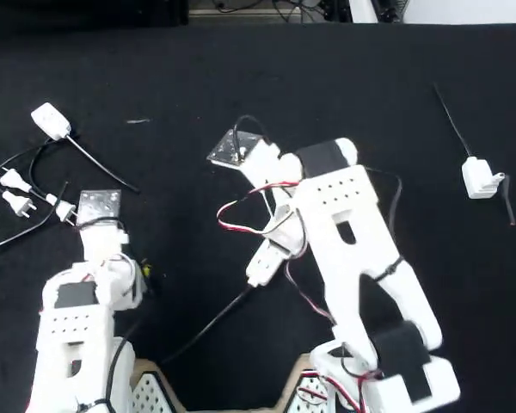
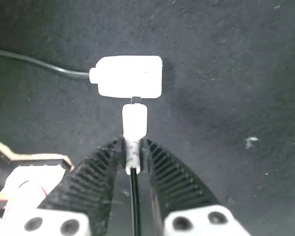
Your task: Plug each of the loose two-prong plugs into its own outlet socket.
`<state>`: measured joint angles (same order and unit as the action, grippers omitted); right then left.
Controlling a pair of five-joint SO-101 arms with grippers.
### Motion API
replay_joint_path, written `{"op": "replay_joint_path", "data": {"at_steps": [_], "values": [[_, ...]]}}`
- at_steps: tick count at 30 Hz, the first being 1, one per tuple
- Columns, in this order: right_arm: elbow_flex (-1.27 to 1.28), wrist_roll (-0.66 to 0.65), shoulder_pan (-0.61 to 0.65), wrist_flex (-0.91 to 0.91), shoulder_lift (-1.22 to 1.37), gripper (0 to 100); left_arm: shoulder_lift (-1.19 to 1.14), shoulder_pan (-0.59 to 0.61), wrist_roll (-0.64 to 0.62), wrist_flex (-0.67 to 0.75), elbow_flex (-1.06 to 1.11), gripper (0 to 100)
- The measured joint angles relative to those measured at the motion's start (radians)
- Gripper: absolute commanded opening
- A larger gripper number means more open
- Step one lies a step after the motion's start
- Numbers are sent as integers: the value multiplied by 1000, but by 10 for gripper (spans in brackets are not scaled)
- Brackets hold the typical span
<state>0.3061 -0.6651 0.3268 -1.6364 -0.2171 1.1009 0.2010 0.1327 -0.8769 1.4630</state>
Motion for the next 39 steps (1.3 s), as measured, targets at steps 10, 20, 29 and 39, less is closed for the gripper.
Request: {"op": "replay_joint_path", "data": {"at_steps": [10,20,29,39], "values": [[-71,-41,25,-32,109,11,0,-81,2,14,14,203],[-80,-41,127,-32,181,11,0,-87,2,14,14,203],[-212,-109,109,-32,267,10,0,-87,2,14,14,202],[-354,-121,69,-92,402,10,0,-87,2,14,14,202]]}}
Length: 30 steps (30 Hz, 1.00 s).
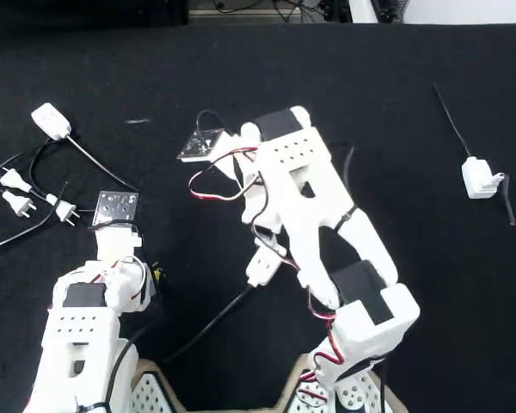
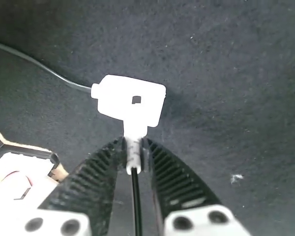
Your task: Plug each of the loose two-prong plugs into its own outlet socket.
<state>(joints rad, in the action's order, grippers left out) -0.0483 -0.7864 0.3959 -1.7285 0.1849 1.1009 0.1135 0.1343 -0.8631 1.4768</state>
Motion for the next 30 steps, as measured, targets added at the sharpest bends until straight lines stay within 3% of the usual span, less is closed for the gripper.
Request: {"op": "replay_joint_path", "data": {"at_steps": [11,30], "values": [[0,-66,-84,0,8,10,0,0,0,0,0,202],[75,-66,-69,23,8,10,0,0,0,0,0,202]]}}
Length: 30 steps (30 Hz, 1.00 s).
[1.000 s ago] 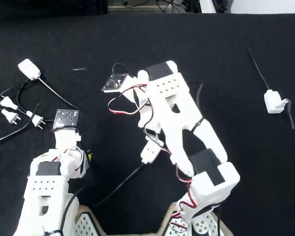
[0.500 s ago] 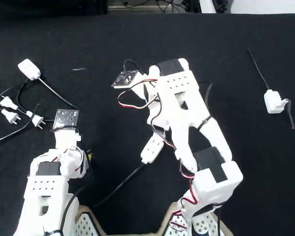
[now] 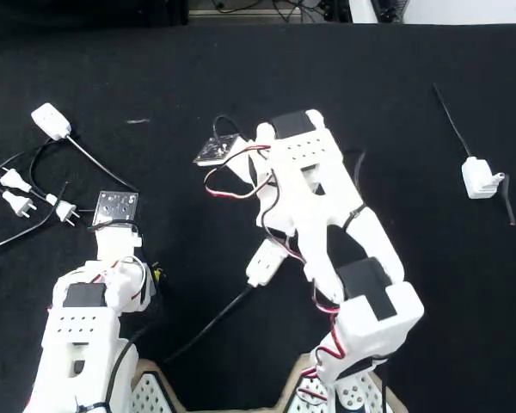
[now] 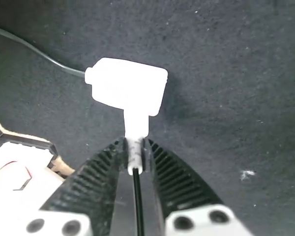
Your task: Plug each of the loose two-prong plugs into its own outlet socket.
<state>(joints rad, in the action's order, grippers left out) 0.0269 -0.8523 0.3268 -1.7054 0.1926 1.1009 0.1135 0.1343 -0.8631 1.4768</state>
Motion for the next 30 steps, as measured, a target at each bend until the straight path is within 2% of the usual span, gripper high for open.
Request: {"op": "replay_joint_path", "data": {"at_steps": [22,30], "values": [[38,0,-2,63,0,10,2,0,0,0,0,202],[38,89,15,120,-2,10,8,0,0,0,0,202]]}}
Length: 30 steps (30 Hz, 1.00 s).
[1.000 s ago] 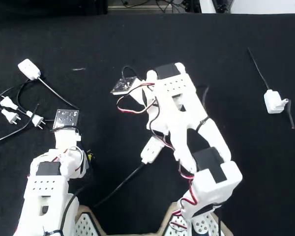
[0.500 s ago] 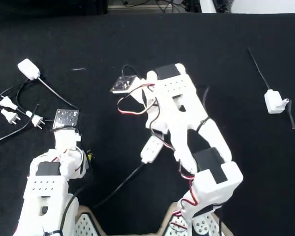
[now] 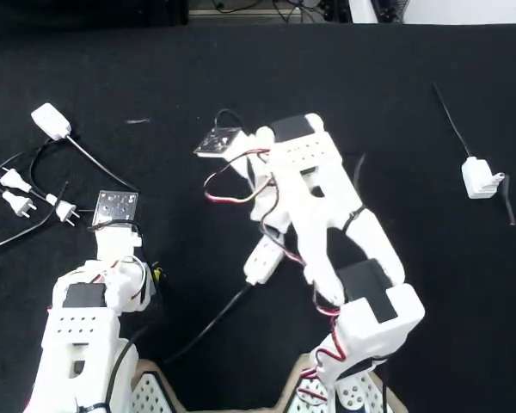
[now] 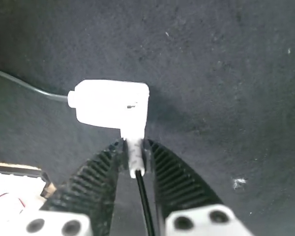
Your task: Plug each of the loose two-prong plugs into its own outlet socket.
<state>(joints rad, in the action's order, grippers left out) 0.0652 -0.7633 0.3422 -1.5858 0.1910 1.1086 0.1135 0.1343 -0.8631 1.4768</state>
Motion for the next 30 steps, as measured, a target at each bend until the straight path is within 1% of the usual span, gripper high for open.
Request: {"op": "replay_joint_path", "data": {"at_steps": [5,10,18,30], "values": [[0,17,58,9,-2,10,0,0,0,0,0,202],[6,18,84,15,-3,10,0,0,0,0,0,202],[77,18,89,75,21,10,2,0,0,0,0,202],[78,18,91,133,78,10,2,0,0,0,0,202]]}}
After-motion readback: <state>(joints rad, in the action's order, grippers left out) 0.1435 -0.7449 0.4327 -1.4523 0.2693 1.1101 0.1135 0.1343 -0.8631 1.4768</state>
